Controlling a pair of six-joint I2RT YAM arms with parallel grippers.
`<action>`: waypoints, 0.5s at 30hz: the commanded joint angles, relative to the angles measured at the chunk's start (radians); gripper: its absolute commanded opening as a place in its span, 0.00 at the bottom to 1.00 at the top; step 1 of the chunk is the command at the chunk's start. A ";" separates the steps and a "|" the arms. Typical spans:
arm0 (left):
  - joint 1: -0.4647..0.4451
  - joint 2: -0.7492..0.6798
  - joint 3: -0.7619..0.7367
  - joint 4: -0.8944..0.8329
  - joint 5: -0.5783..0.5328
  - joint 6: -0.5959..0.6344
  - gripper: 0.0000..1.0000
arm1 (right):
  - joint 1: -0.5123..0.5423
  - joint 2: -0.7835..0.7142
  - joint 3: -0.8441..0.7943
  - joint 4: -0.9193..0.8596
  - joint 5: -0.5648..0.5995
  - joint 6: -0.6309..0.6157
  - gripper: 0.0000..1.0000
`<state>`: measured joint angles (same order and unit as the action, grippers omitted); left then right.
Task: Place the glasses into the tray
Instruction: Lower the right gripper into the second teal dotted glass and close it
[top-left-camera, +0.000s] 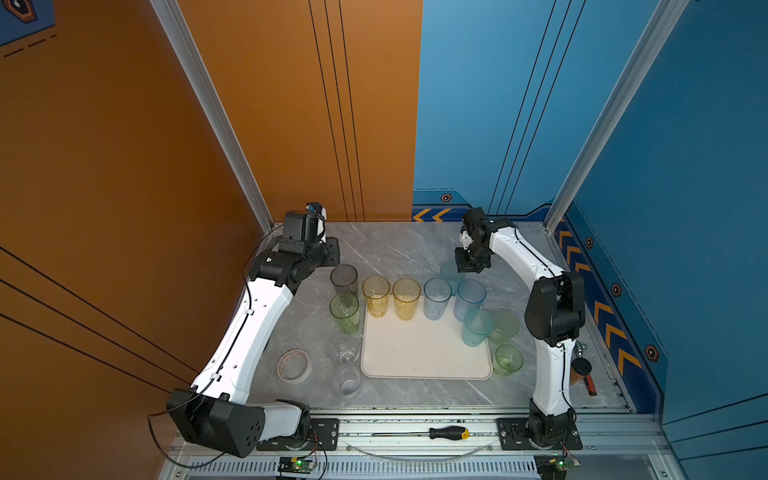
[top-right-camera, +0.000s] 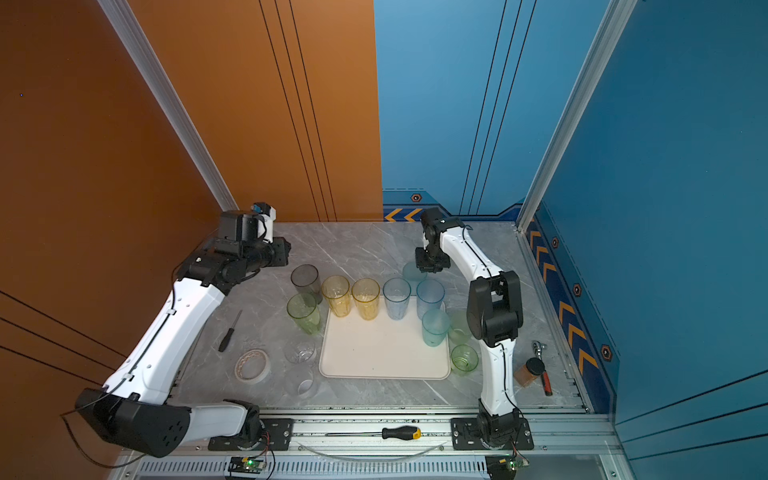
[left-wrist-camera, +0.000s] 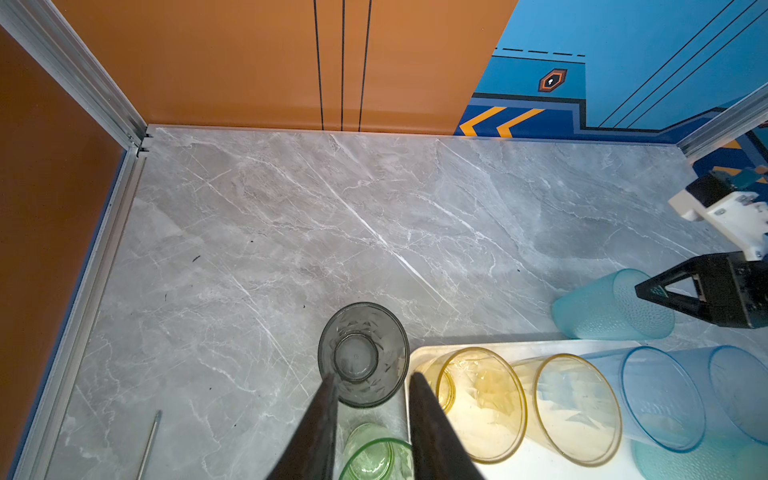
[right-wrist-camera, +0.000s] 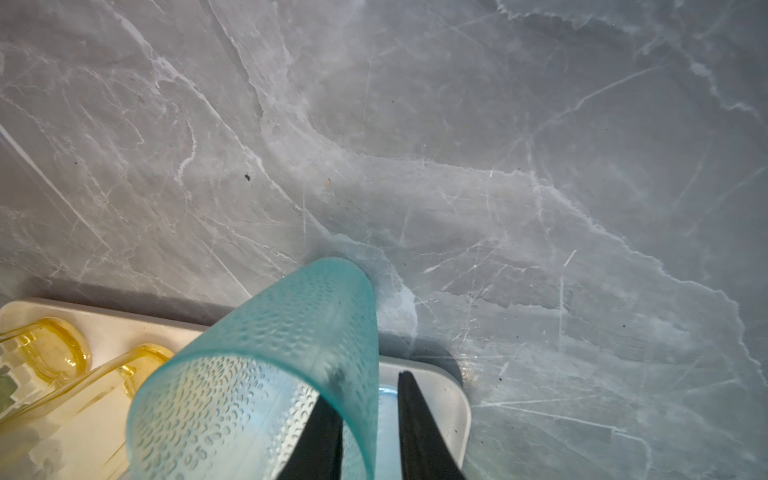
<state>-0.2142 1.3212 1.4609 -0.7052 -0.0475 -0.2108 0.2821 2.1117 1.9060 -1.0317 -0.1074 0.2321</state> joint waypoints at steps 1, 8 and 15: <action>0.010 0.000 -0.006 0.013 0.018 -0.009 0.31 | 0.006 0.003 0.017 -0.028 0.015 -0.017 0.20; 0.010 0.003 -0.013 0.016 0.020 -0.010 0.31 | 0.017 0.010 0.031 -0.030 0.023 -0.025 0.10; 0.012 -0.003 -0.015 0.016 0.023 -0.009 0.31 | 0.030 -0.004 0.042 -0.023 0.062 -0.030 0.02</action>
<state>-0.2142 1.3212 1.4586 -0.6994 -0.0471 -0.2111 0.3035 2.1170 1.9152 -1.0382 -0.0795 0.2131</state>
